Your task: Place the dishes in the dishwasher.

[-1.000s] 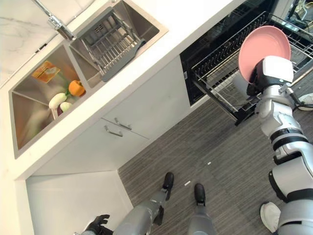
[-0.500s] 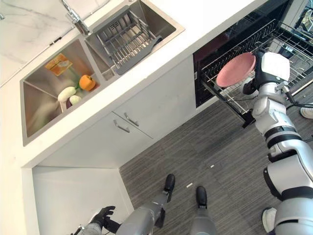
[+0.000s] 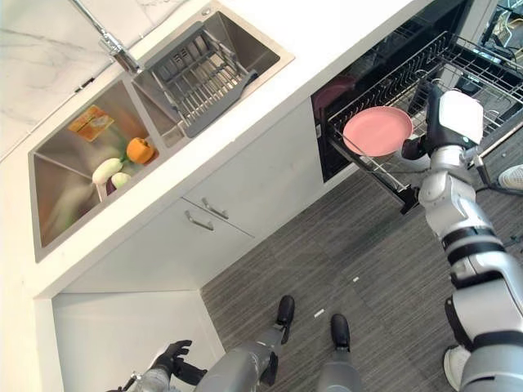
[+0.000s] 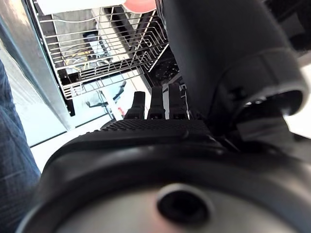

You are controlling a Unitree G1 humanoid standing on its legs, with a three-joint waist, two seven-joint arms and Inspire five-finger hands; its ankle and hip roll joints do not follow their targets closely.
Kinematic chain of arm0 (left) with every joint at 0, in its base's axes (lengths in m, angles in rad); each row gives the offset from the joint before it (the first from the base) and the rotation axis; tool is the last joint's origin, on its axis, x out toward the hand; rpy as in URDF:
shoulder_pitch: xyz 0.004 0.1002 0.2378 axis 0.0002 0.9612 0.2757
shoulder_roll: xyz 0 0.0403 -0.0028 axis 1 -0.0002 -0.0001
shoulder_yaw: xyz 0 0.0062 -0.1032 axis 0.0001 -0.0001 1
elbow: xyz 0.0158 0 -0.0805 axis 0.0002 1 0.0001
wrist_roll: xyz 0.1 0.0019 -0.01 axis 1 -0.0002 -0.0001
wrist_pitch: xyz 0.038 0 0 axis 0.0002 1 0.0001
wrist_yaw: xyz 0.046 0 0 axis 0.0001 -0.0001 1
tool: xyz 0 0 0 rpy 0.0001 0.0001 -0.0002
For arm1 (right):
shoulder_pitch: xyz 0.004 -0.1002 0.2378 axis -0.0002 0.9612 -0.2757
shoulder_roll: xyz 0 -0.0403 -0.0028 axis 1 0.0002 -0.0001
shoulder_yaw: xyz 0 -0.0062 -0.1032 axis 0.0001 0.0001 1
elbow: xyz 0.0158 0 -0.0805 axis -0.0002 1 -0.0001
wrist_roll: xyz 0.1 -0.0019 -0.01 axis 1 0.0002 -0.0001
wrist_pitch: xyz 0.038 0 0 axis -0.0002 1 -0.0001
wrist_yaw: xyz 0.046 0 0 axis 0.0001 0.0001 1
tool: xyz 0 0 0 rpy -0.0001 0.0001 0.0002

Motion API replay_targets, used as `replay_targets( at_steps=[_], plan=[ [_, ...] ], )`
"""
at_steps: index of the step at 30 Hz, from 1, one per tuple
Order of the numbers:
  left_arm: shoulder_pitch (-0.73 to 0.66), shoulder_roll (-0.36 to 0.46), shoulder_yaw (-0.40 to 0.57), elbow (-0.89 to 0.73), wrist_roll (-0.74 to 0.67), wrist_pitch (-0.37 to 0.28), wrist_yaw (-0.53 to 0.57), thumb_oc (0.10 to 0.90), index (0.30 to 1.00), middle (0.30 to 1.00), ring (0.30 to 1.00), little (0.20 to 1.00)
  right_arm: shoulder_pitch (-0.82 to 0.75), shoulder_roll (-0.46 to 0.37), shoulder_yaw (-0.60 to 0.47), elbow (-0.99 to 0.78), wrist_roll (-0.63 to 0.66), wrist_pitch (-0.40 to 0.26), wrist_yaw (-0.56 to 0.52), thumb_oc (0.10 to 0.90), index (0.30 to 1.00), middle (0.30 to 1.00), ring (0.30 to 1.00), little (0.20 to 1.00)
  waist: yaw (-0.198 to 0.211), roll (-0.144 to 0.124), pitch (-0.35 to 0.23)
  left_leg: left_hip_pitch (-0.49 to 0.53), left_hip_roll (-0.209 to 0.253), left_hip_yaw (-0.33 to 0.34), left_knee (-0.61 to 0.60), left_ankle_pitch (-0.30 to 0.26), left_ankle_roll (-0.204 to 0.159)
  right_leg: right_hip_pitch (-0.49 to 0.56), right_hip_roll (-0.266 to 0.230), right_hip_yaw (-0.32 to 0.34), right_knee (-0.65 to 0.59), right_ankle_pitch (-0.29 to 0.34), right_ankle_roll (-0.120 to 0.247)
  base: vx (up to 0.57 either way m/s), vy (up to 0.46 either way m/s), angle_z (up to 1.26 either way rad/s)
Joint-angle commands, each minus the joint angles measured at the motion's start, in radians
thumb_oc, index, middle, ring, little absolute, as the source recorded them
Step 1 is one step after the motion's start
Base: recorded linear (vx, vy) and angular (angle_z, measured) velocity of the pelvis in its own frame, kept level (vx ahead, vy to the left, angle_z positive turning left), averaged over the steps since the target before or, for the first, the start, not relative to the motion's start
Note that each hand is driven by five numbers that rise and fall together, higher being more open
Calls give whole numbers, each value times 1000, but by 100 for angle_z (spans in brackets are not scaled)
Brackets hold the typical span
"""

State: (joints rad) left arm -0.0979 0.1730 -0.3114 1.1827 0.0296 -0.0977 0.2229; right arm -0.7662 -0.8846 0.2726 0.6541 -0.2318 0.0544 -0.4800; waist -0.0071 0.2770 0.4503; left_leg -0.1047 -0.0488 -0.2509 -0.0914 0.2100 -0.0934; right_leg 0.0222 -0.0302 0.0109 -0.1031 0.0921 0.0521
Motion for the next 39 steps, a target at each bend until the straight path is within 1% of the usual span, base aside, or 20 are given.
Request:
replay_targets(
  at_steps=[1,2,3,4,6,11,14,18,22,25,26,29,31,32,33,34,35,36,38,39],
  plan=[
    [13,-6,-26,57,-38,19,40,800,900,900,900,900,47,-14,-79,-167,3,-44,-117,800,900,900,900,900,5,-67,-84,28,-14,3,4,-97,19,-61,-38,64,71,-95,34,0,0,0],
    [7,-16,11,61,-40,27,44,800,900,900,900,900,154,11,-167,-277,-9,-39,-127,800,900,900,900,900,-12,-72,-84,32,-8,6,4,-101,21,-58,-37,67,73,-100,32,0,0,0],
    [8,-13,7,61,-39,27,44,800,900,900,900,900,172,14,-183,-292,-13,-33,-123,800,900,900,900,900,-8,-74,-85,34,-8,5,4,-101,21,-56,-37,66,74,-101,32,36,-6,3],
    [9,-20,34,58,-36,38,54,800,900,900,900,900,322,64,-323,-441,-33,-30,-151,800,900,900,900,900,-22,-80,-88,38,-5,6,4,-104,23,-53,-36,68,77,-104,29,-18,6,-7],
    [23,-26,59,49,-23,42,58,800,900,900,900,900,471,99,-414,-560,-93,-39,-150,800,900,900,900,900,-37,-83,-85,41,-1,8,4,-97,22,-56,-35,72,88,-99,31,-18,3,-9],
    [35,-32,76,64,27,52,51,800,900,900,900,900,695,184,-486,-708,-182,-48,-106,800,900,900,900,900,-61,-92,-93,63,10,21,6,-119,23,-51,-28,92,104,-120,28,29,6,-16],
    [42,-30,84,67,40,52,53,800,900,900,900,900,765,232,-484,-718,-166,-64,-95,800,900,900,900,900,-77,-91,-90,72,15,33,8,-126,27,-56,-21,117,112,-121,28,-16,24,-29],
    [52,-21,94,60,48,50,52,800,900,900,900,900,822,264,-469,-693,-140,-63,-78,800,900,900,900,900,-93,-77,-83,74,20,51,10,-126,26,-74,-13,143,124,-121,29,-26,29,-25],
    [60,-16,90,54,48,47,57,800,900,900,900,900,810,266,-433,-651,-128,-56,-79,800,900,900,900,900,-105,-43,-68,65,16,60,9,-117,23,-96,-16,146,130,-118,28,-36,20,-15],
    [64,-17,88,51,44,46,57,800,900,900,900,900,790,259,-421,-634,-128,-51,-81,800,900,900,900,900,-107,-28,-65,61,13,62,9,-113,21,-98,-19,145,126,-115,29,-7,4,-2],
    [68,-19,87,51,37,45,60,800,900,900,900,900,763,252,-408,-615,-130,-44,-91,800,900,900,900,900,-108,-12,-63,57,10,63,8,-110,19,-100,-23,144,121,-113,30,0,0,0],
    [68,-22,85,55,33,44,65,800,900,900,900,900,729,237,-396,-597,-128,-43,-101,800,900,900,900,900,-108,2,-60,54,4,64,8,-106,19,-98,-27,139,115,-112,30,-2,1,-2],
    [68,-24,80,57,35,43,62,800,900,900,900,900,693,201,-391,-579,-143,-36,-106,800,900,900,900,900,-106,14,-59,53,1,63,8,-104,17,-96,-30,135,111,-112,30,-1,-4,2],
    [69,-25,67,56,34,38,59,800,900,900,900,900,644,153,-397,-544,-153,-27,-123,800,900,900,900,900,-98,25,-60,53,-3,63,6,-102,16,-92,-35,129,109,-113,30,-2,1,5],
    [68,-27,68,57,34,38,59,800,900,900,900,900,638,149,-393,-537,-151,-30,-125,800,900,900,900,900,-100,26,-58,53,-3,62,6,-102,16,-92,-36,129,108,-112,30,-5,1,5],
    [70,-25,55,52,24,30,49,800,900,900,900,900,588,93,-383,-510,-151,-30,-111,569,554,554,554,554,-92,32,-59,53,-6,63,6,-99,15,-92,-39,125,109,-111,31,-3,2,8],
    [69,-28,57,52,23,30,48,800,900,900,900,900,580,88,-377,-503,-149,-32,-111,400,300,300,300,300,-96,35,-57,52,-6,62,6,-99,15,-92,-39,125,109,-112,31,-3,1,6],
    [69,-28,57,52,23,30,48,800,900,900,900,900,580,88,-377,-503,-149,-32,-111,400,300,300,300,300,-96,35,-57,52,-6,62,6,-99,15,-92,-39,125,109,-112,31,-4,-2,5],
    [72,-19,54,42,16,19,31,800,900,900,900,900,533,-16,-355,-493,-183,-44,-60,400,300,300,300,300,-88,43,-54,49,-9,60,5,-96,11,-95,-43,115,111,-111,32,-20,-8,9],
    [69,-12,45,38,11,16,20,800,900,900,900,900,511,-58,-347,-459,-156,-50,-46,400,300,300,300,300,-87,46,-47,42,-15,53,6,-89,8,-104,-48,110,115,-106,31,-29,-7,17]
  ],
)
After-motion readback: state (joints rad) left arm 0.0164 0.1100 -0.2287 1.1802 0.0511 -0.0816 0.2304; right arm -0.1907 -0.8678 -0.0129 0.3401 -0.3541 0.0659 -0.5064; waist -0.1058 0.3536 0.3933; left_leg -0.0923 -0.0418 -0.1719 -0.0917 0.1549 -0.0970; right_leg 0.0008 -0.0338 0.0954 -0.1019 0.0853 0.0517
